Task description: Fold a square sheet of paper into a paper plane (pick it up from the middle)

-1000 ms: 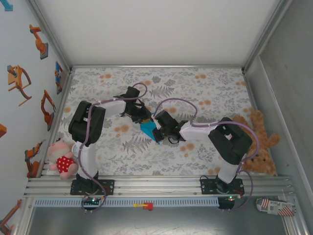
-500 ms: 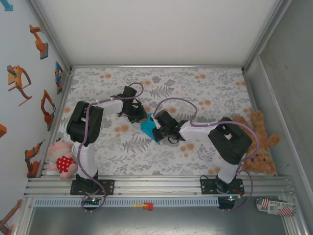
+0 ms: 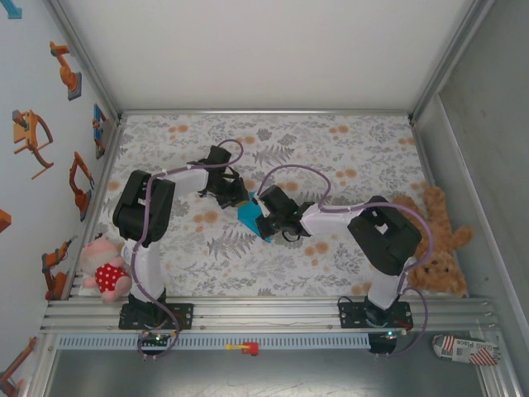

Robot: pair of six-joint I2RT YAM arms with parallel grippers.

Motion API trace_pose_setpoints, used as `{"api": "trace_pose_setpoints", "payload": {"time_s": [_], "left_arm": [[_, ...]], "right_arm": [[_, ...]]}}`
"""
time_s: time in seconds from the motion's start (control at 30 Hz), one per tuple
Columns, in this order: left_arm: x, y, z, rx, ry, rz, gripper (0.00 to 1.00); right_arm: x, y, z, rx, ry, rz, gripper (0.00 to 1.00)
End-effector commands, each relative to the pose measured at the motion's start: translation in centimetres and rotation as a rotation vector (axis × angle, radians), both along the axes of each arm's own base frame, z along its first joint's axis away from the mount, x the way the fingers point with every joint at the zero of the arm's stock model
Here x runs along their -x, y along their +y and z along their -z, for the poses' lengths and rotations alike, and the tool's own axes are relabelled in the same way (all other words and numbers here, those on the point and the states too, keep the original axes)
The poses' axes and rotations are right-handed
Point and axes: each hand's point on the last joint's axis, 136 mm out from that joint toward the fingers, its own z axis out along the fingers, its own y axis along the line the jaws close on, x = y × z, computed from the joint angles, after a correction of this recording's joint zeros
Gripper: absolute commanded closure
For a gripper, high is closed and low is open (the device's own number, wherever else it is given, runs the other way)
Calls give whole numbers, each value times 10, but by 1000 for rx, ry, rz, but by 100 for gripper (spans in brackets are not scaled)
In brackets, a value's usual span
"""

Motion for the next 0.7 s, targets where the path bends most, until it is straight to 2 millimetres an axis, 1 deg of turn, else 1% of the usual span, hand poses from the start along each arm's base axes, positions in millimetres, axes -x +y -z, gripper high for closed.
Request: {"api": "trace_pose_setpoints", "payload": {"time_s": [0.0,0.37,0.67], "left_arm": [[20,10,28,-78,88,25,90],[20,8,26,-70,86,27,90],[21,8,27,-68,89,29,90]], "right_arm": [[-4,5,-5,-16,16,9,100],[1,5,0,-13,78,12,100],[0,3,4,3,89,20,100]]}}
